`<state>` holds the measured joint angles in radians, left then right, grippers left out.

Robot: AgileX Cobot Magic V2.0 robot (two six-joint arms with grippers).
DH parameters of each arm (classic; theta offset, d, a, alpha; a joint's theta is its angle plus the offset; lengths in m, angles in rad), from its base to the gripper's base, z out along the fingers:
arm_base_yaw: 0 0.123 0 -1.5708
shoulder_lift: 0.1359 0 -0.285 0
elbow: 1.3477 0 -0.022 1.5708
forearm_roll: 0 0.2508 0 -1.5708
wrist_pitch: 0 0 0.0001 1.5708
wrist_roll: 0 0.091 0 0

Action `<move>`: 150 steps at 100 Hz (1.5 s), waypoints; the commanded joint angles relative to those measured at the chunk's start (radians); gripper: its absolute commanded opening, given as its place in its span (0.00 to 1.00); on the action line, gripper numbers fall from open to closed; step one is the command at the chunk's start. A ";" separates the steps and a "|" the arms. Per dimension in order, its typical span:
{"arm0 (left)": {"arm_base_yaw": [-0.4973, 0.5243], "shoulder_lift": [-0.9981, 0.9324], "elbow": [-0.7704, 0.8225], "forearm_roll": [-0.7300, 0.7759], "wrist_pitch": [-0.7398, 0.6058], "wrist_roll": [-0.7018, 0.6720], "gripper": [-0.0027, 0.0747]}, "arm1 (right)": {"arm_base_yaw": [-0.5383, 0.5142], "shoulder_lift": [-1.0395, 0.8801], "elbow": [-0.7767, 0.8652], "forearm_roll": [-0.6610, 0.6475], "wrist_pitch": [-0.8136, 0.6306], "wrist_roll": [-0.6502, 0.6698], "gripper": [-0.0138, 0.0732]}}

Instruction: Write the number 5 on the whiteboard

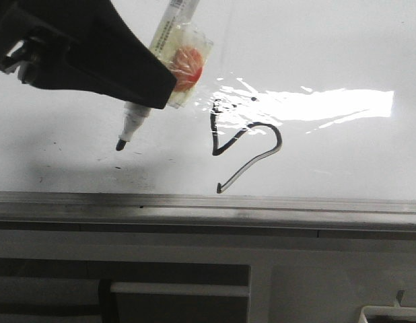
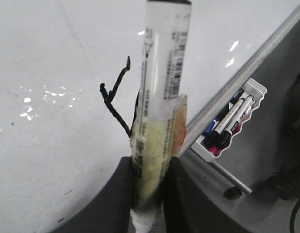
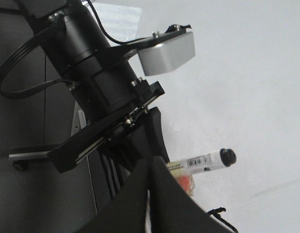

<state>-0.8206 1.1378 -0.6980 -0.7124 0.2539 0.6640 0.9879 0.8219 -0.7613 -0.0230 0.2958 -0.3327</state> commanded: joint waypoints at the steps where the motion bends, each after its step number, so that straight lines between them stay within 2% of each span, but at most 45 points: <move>1: -0.004 -0.016 -0.003 -0.023 -0.099 -0.076 0.01 | -0.003 -0.014 -0.035 -0.012 -0.043 0.003 0.09; 16: -0.004 -0.016 0.048 -0.023 -0.193 -0.116 0.01 | -0.003 -0.014 -0.035 -0.012 -0.033 0.005 0.09; 31: -0.004 -0.016 0.098 -0.030 -0.290 -0.218 0.01 | -0.003 -0.014 -0.035 -0.012 -0.033 0.007 0.09; 69: -0.004 0.019 0.145 -0.155 -0.424 -0.225 0.01 | -0.015 -0.014 -0.035 -0.013 -0.031 0.007 0.09; 114: -0.004 0.085 0.136 -0.238 -0.408 -0.225 0.01 | -0.226 -0.038 -0.035 -0.013 -0.039 0.049 0.09; 150: -0.004 0.093 0.136 -0.245 -0.412 -0.227 0.01 | -0.374 -0.097 -0.033 -0.013 -0.004 0.051 0.09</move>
<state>-0.8206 1.2326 -0.5339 -0.9499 -0.0998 0.4494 0.6450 0.7412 -0.7628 -0.0249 0.3482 -0.2845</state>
